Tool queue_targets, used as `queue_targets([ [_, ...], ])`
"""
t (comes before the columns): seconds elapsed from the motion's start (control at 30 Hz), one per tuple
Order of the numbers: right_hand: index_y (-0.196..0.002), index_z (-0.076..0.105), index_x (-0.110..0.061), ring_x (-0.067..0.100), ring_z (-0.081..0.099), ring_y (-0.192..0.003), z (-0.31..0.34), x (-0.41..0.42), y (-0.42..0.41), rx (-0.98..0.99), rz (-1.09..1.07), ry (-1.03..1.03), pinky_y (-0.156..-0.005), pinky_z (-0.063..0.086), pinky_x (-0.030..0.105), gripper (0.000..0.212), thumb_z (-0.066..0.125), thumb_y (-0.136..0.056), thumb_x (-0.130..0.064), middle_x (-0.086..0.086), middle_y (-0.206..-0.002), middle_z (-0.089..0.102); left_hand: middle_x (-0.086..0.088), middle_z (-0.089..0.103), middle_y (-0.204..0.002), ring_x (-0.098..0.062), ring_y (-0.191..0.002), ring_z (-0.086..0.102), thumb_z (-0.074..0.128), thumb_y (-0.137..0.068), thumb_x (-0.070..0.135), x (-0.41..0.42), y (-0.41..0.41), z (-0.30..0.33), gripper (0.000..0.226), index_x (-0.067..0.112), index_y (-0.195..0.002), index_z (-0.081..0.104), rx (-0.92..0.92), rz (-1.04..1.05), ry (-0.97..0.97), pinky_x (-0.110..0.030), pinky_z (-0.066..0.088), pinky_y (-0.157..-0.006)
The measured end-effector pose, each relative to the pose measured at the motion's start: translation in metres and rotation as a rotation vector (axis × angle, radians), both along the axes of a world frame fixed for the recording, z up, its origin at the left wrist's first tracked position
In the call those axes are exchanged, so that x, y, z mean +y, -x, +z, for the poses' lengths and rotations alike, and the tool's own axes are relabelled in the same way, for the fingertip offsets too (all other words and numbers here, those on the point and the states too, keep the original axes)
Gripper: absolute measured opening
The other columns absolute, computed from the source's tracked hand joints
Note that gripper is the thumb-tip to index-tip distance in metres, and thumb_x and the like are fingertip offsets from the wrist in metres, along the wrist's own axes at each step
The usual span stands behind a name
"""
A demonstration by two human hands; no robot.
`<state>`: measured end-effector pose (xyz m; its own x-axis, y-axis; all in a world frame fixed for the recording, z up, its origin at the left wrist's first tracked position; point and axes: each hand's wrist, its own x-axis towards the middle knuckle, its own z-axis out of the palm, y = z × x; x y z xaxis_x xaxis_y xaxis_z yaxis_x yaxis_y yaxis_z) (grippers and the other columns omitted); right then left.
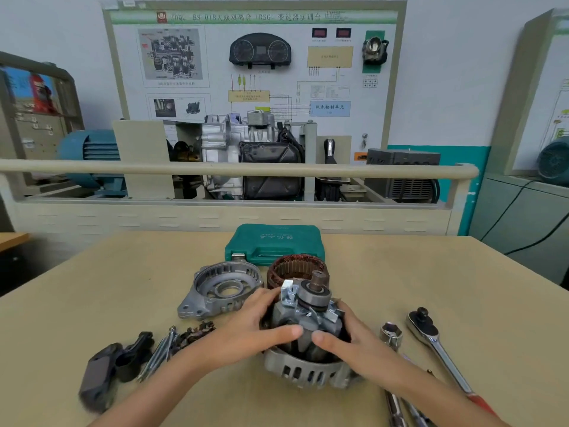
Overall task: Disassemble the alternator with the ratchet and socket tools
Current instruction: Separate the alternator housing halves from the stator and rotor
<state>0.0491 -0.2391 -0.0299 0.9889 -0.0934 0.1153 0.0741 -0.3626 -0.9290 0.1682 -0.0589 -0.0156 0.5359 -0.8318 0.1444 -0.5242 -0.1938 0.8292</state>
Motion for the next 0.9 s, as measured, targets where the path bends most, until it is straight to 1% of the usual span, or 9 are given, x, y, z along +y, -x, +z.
queue_targets([
  [0.07, -0.133, 0.033, -0.038, -0.016, 0.047, -0.115, 0.0, 0.004, -0.002, -0.027, -0.005, -0.052, -0.091, 0.039, 0.005, 0.079, 0.07, -0.066, -0.059, -0.03, -0.128, 0.05, 0.026, 0.038, -0.126, 0.015, -0.116, 0.038, 0.061, -0.059, 0.074, 0.003, 0.004, 0.002, 0.062, 0.06, -0.113, 0.034, 0.047, 0.04, 0.027, -0.008, 0.041, -0.088],
  [0.2, -0.125, 0.041, -0.041, -0.013, 0.051, -0.112, 0.005, 0.009, -0.004, -0.046, -0.01, -0.097, -0.087, 0.042, 0.005, 0.067, 0.073, -0.067, -0.049, -0.034, -0.118, 0.057, 0.019, 0.052, -0.125, 0.003, -0.112, 0.054, 0.073, -0.054, 0.06, 0.004, 0.007, 0.001, 0.076, 0.043, -0.12, 0.04, 0.18, 0.073, 0.125, -0.013, 0.046, -0.085],
  [0.3, -0.122, 0.047, -0.036, -0.006, 0.057, -0.11, 0.005, 0.011, -0.005, -0.065, -0.021, -0.164, -0.086, 0.045, 0.011, 0.064, 0.074, -0.064, -0.044, -0.026, -0.116, 0.062, 0.034, 0.059, -0.111, 0.015, -0.104, 0.054, 0.077, -0.055, 0.052, 0.008, 0.012, -0.004, 0.073, 0.045, -0.118, 0.041, 0.258, 0.053, 0.206, -0.007, 0.045, -0.077],
  [0.37, -0.121, 0.048, -0.033, -0.004, 0.059, -0.108, 0.005, 0.013, -0.004, -0.079, -0.017, -0.168, -0.084, 0.046, 0.012, 0.064, 0.076, -0.064, -0.04, -0.026, -0.113, 0.063, 0.054, 0.046, -0.104, 0.03, -0.1, 0.043, 0.076, -0.057, 0.053, 0.013, 0.016, -0.007, 0.068, 0.056, -0.113, 0.037, 0.209, 0.067, 0.224, 0.003, 0.038, -0.074],
  [0.43, -0.121, 0.049, -0.03, -0.004, 0.059, -0.106, 0.003, 0.016, -0.002, -0.101, -0.022, -0.147, -0.082, 0.046, 0.01, 0.064, 0.078, -0.064, -0.033, -0.026, -0.112, 0.063, 0.06, 0.039, -0.103, 0.035, -0.101, 0.035, 0.074, -0.059, 0.056, 0.018, 0.021, -0.006, 0.062, 0.067, -0.108, 0.037, 0.167, 0.077, 0.211, 0.007, 0.033, -0.073],
  [0.57, -0.117, 0.052, -0.029, -0.006, 0.06, -0.102, 0.0, 0.017, 0.003, -0.155, -0.048, -0.099, -0.077, 0.044, 0.005, 0.064, 0.084, -0.063, -0.019, -0.025, -0.11, 0.064, 0.032, 0.052, -0.124, 0.01, -0.117, 0.048, 0.078, -0.063, 0.048, 0.02, 0.026, -0.01, 0.071, 0.045, -0.125, 0.043, 0.116, 0.07, 0.284, -0.006, 0.04, -0.088],
  [0.67, -0.116, 0.053, -0.03, -0.008, 0.059, -0.102, 0.001, 0.017, 0.007, -0.183, -0.049, -0.075, -0.078, 0.043, 0.004, 0.063, 0.084, -0.062, -0.019, -0.027, -0.11, 0.064, 0.017, 0.058, -0.125, -0.002, -0.116, 0.054, 0.079, -0.065, 0.036, 0.015, 0.034, -0.016, 0.068, 0.032, -0.126, 0.049, 0.092, 0.093, 0.393, -0.01, 0.043, -0.088],
  [0.8, -0.112, 0.053, -0.032, -0.011, 0.059, -0.1, 0.003, 0.014, 0.007, -0.201, -0.013, -0.071, -0.077, 0.043, 0.003, 0.06, 0.083, -0.061, -0.018, -0.03, -0.108, 0.064, 0.021, 0.06, -0.12, 0.002, -0.112, 0.055, 0.079, -0.061, 0.037, 0.011, 0.041, -0.019, 0.061, 0.036, -0.117, 0.055, 0.058, 0.168, 0.462, -0.007, 0.042, -0.085],
  [0.9, -0.114, 0.055, -0.03, -0.006, 0.06, -0.103, 0.005, 0.013, 0.003, -0.205, 0.017, -0.067, -0.079, 0.044, 0.005, 0.061, 0.083, -0.063, -0.013, -0.026, -0.111, 0.064, 0.036, 0.056, -0.112, 0.015, -0.105, 0.052, 0.081, -0.059, 0.034, 0.011, 0.043, -0.021, 0.056, 0.043, -0.108, 0.055, 0.039, 0.227, 0.507, 0.001, 0.039, -0.079],
])
